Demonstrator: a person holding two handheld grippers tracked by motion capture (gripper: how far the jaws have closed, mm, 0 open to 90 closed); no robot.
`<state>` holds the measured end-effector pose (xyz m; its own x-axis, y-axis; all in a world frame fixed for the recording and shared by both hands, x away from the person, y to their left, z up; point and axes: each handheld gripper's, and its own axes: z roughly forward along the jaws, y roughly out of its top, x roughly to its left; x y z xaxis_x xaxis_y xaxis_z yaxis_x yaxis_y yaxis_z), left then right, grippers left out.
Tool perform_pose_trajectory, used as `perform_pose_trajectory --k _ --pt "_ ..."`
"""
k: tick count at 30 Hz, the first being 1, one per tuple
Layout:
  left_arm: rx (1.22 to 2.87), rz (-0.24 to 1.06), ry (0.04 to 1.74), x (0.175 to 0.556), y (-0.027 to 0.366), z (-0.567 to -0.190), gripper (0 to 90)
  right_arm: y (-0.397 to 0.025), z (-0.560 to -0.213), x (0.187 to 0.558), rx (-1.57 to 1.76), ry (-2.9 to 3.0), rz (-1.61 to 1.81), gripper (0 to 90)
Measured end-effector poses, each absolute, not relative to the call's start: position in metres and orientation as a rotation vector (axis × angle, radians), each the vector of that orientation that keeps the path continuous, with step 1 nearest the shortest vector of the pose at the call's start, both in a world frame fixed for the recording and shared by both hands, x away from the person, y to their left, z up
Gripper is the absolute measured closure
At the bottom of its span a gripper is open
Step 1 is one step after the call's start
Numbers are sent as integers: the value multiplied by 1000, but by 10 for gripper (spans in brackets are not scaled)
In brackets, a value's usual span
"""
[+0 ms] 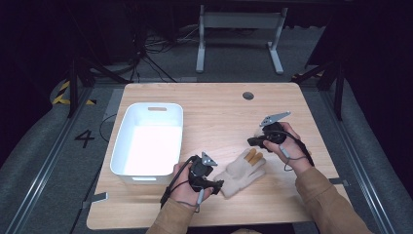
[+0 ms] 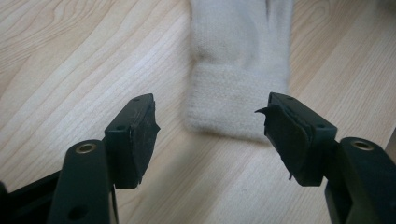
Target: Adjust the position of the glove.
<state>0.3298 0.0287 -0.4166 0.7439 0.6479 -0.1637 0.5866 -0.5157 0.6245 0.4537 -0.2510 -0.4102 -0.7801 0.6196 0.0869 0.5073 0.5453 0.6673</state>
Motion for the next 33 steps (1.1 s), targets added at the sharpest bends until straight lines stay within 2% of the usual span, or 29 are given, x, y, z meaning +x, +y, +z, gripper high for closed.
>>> perform_pose_trajectory --k 20,33 --pt "2273 90 886 326 22 -418 316 -225 -454 458 990 2624 1076 900" --pt "2278 79 874 328 19 -417 319 -232 -447 452 1005 2671 959 900"
